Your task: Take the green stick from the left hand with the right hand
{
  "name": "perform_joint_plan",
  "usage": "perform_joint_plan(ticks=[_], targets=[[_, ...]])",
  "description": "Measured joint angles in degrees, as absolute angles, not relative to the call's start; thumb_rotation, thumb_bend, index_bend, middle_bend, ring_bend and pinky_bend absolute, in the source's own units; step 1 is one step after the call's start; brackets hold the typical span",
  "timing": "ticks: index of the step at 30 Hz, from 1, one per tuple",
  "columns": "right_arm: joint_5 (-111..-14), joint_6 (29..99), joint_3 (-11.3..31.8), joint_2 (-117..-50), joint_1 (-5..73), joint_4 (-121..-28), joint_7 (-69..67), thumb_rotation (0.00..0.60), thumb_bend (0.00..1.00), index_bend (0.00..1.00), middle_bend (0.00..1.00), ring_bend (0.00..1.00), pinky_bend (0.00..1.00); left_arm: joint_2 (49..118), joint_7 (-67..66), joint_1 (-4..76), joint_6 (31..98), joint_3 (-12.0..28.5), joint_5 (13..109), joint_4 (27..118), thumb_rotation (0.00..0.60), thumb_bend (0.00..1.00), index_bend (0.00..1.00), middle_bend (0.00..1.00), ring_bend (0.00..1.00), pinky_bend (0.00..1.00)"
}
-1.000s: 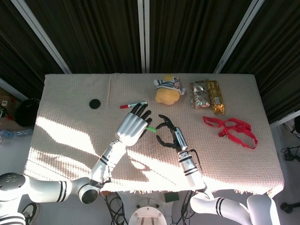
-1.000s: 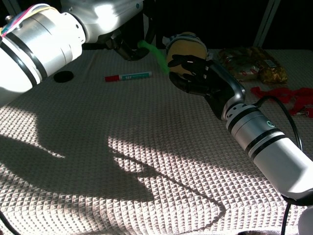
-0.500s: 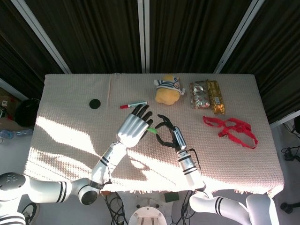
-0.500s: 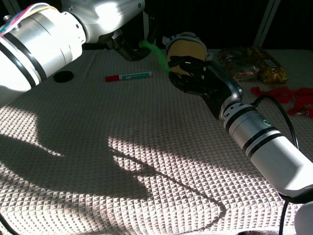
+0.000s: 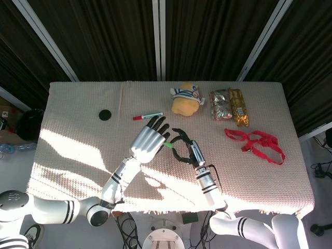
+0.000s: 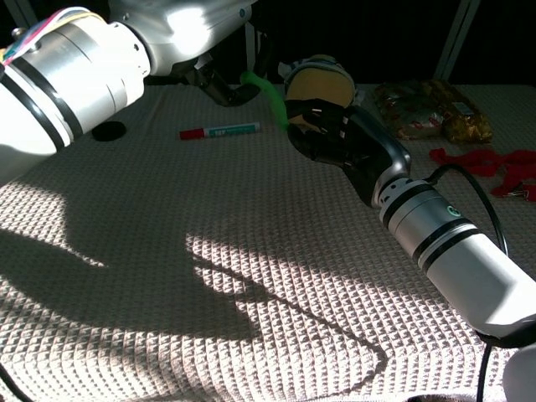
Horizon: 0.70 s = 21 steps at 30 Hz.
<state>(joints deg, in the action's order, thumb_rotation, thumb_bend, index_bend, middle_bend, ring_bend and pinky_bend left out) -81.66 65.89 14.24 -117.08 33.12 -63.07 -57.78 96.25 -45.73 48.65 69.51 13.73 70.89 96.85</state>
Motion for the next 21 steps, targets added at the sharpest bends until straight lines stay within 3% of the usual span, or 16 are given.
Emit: perform_joint_plan(ticks=[12, 21], targets=[[-81.5, 65.4, 14.1, -117.6, 33.4, -62.6, -57.7, 0.600, 0.44, 0.47, 0.12, 0.00, 0.00, 96.3, -45.4, 48.6, 69.7, 13.5, 71.0, 96.6, 0.600, 0.36, 0.59, 0.32, 0.17, 0.20], [-81.4, 65.6, 14.2, -118.2, 33.5, -61.8, -57.6, 0.600, 0.43, 0.52, 0.13, 0.00, 0.00, 96.4, -45.2, 48.6, 69.6, 13.2, 70.9, 96.3, 0.600, 0.36, 0.59, 0.32, 0.17, 0.20]])
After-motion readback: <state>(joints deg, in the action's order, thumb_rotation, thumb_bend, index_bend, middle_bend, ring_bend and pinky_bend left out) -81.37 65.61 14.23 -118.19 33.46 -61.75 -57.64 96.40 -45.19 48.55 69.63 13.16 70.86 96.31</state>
